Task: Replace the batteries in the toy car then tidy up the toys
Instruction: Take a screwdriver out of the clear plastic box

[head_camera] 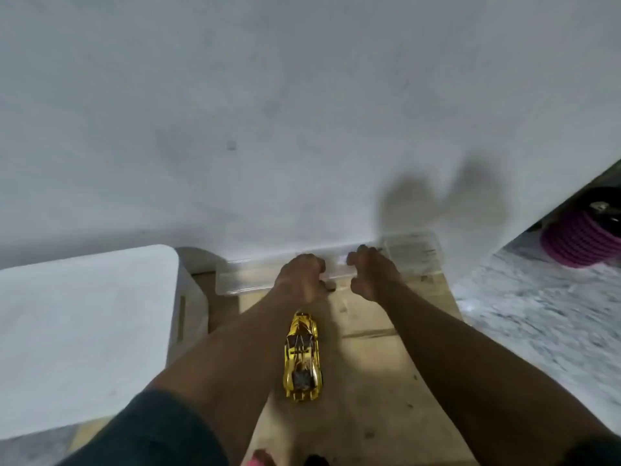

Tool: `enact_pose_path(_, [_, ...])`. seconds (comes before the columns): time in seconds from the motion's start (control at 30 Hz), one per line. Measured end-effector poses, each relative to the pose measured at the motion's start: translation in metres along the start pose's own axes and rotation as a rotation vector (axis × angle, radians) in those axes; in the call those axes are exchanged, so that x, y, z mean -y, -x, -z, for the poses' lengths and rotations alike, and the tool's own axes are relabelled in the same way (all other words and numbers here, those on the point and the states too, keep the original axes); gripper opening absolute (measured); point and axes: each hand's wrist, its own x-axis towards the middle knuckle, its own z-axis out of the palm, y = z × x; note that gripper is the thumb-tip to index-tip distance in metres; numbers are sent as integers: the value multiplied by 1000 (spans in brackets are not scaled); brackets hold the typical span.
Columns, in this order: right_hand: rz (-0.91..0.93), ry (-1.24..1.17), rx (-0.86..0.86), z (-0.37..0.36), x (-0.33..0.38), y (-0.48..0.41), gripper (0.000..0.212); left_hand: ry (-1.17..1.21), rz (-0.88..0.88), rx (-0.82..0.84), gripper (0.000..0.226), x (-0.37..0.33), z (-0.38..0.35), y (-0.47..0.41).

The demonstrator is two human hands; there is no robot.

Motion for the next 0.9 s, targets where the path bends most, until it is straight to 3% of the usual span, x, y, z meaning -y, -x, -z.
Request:
enact_pose_path(0.23, [101, 226, -98, -25, -15, -20, 42, -181, -4, -71, 53, -8, -9, -9])
enact_pose_path(0.5, [167, 311, -132, -30, -20, -25, 49, -354, -3, -104, 39, -18, -17, -13])
enact_pose_path(0.9, [148, 342, -162, -43, -21, -25, 51, -254, 23, -107, 49, -22, -27, -16])
